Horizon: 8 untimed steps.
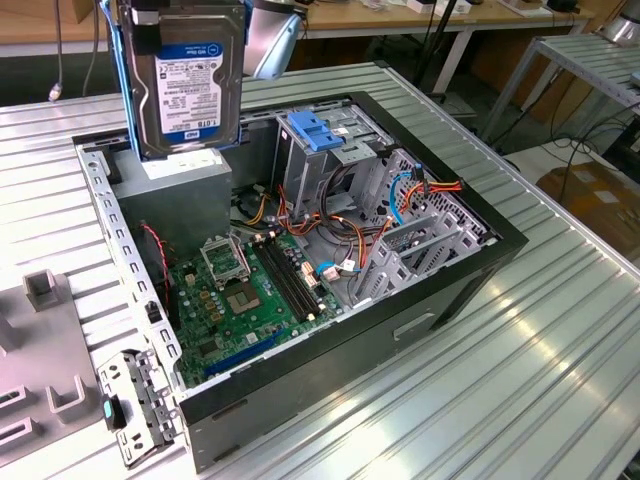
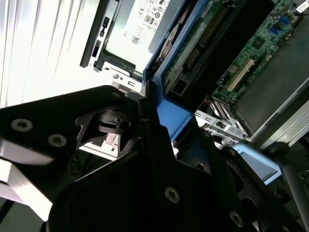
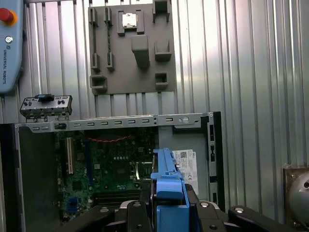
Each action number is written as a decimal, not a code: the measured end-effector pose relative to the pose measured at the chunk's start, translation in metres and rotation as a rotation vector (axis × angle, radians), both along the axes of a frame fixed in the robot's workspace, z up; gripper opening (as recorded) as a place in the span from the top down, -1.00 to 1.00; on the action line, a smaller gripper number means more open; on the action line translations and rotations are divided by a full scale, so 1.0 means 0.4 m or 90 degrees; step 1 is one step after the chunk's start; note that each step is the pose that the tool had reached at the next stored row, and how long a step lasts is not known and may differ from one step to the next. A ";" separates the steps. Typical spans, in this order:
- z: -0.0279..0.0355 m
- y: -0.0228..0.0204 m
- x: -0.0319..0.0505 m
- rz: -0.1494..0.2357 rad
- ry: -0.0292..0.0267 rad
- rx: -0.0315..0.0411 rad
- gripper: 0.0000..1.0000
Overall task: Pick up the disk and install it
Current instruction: 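Pick up the disk, then insert the disk into the insertion slot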
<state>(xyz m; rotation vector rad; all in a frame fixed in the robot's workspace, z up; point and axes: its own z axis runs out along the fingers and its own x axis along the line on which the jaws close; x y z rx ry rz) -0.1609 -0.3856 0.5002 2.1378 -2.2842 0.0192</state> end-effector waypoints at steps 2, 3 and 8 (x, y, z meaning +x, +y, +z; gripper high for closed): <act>-0.001 -0.010 0.000 0.000 0.0000 0.0000 0.25; -0.001 -0.011 0.000 0.000 -0.0001 0.0001 0.25; -0.001 -0.013 0.000 0.000 0.0000 0.0000 0.25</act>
